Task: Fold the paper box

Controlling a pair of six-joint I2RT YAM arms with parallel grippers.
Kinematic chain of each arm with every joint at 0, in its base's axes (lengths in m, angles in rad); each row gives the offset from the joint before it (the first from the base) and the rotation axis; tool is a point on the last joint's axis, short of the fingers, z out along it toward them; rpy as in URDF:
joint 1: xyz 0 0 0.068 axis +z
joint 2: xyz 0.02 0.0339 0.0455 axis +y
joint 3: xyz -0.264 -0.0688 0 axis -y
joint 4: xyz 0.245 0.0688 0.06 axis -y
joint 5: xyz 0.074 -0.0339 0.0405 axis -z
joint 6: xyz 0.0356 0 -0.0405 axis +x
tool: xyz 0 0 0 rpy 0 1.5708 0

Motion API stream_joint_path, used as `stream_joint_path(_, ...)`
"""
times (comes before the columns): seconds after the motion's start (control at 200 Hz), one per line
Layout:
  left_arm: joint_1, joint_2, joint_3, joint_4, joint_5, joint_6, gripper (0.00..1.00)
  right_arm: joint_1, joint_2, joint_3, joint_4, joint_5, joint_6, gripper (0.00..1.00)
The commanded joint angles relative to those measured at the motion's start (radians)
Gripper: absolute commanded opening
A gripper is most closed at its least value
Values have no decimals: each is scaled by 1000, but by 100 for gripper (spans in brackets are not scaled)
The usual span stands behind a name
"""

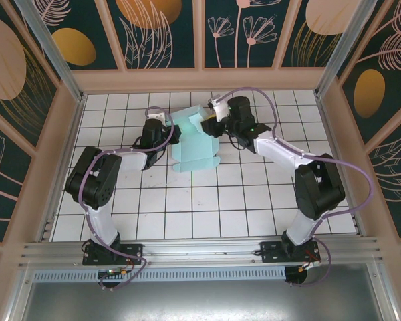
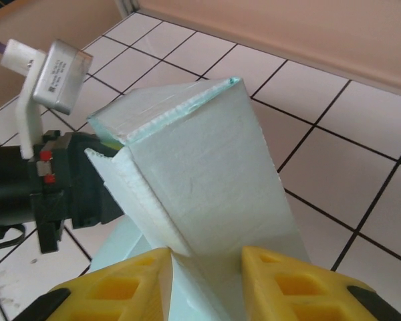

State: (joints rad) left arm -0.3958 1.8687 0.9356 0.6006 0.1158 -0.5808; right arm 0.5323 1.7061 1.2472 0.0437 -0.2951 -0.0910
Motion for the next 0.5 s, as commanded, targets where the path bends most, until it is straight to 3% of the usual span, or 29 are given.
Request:
stream_joint_path(0.0,-8,-6,31,25,50,-1,0,35,31,38,0,104,-55,31)
stream_joint_path(0.315,-8,-4,31,25,62,1,0,95,68,61,31,305,-112,25)
stream_joint_path(0.495,-8,-5,31,27,67,1,0,140,91,62,83,481,-147,19)
